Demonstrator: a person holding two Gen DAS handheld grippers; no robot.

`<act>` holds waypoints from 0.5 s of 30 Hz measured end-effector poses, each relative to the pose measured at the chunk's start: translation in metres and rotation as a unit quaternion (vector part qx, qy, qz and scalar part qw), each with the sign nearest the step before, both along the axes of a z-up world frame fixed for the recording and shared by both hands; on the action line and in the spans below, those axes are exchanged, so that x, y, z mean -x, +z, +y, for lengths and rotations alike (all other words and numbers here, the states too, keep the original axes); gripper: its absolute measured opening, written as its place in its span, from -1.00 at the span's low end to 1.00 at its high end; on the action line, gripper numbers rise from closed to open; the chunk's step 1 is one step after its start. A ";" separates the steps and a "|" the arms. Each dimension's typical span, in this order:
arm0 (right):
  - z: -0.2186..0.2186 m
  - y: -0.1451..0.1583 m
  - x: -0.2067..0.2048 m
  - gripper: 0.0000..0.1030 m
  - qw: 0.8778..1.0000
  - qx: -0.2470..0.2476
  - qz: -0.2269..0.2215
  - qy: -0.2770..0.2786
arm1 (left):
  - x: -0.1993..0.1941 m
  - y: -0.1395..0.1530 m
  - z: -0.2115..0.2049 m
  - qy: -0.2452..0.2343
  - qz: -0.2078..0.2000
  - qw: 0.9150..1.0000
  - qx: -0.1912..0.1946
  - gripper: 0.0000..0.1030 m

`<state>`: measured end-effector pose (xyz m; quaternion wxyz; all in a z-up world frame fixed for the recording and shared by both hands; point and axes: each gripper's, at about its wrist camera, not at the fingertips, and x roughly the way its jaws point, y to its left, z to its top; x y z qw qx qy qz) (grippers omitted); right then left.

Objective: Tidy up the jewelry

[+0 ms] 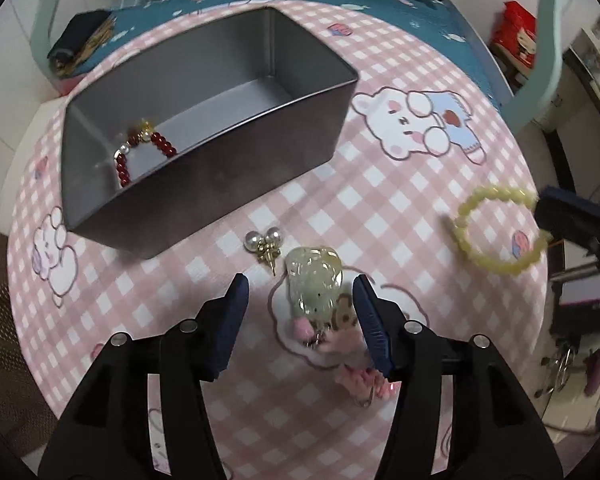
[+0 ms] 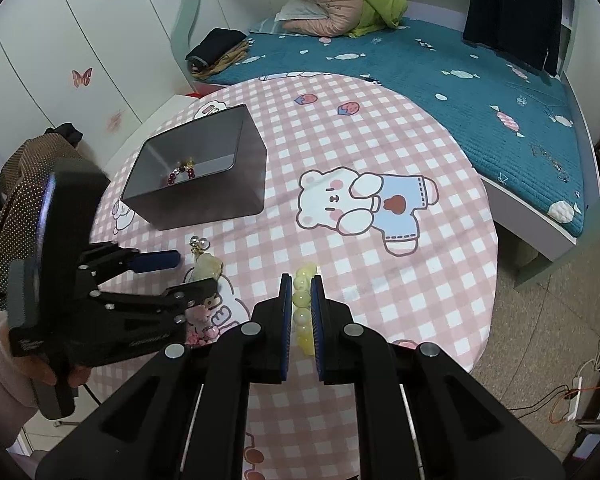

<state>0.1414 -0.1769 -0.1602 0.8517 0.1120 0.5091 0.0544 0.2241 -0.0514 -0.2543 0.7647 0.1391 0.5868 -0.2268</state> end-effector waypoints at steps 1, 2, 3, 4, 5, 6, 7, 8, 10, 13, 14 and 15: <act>0.000 -0.001 0.000 -0.84 1.000 -0.001 0.001 -0.001 | -0.001 -0.002 -0.003 0.002 -0.008 1.000 -0.009 0.00; -0.001 -0.001 0.000 -0.84 1.000 0.000 0.002 -0.002 | -0.001 -0.003 -0.006 0.000 -0.016 1.000 -0.018 -0.05; -0.002 -0.002 -0.001 -0.84 1.000 0.000 0.002 -0.003 | -0.002 -0.002 -0.009 0.003 -0.022 0.999 -0.027 -0.18; -0.003 -0.002 -0.001 -0.84 1.000 0.000 0.003 -0.005 | -0.003 -0.002 -0.010 0.007 -0.021 1.000 -0.023 -0.29; -0.003 -0.002 -0.001 -0.84 1.000 0.000 0.003 -0.006 | -0.004 -0.001 -0.010 0.010 -0.016 1.000 -0.017 -0.41; -0.005 -0.002 -0.002 -0.84 1.000 -0.001 0.003 -0.008 | -0.005 -0.001 -0.009 0.011 -0.013 1.000 -0.014 -0.41; -0.005 -0.001 -0.002 -0.84 1.000 -0.001 0.002 -0.010 | -0.006 -0.001 -0.009 0.008 -0.013 1.000 -0.014 -0.41; -0.006 -0.001 -0.002 -0.84 1.000 -0.001 0.001 -0.011 | -0.006 0.000 -0.009 0.005 -0.012 1.000 -0.015 -0.41; -0.007 0.001 -0.004 -0.84 1.000 -0.002 -0.001 -0.012 | -0.006 0.001 -0.007 0.006 -0.011 1.000 -0.015 -0.41; -0.007 0.003 -0.006 -0.84 1.000 -0.003 -0.005 -0.012 | -0.006 0.006 0.002 0.016 -0.007 1.000 -0.007 -0.42; -0.006 0.003 -0.007 -0.84 1.000 -0.002 -0.006 -0.011 | -0.006 0.008 0.004 0.018 -0.009 1.000 -0.006 -0.42; -0.006 0.004 -0.008 -0.84 1.000 -0.002 -0.008 -0.010 | -0.004 0.010 0.006 0.018 -0.010 1.000 -0.004 -0.42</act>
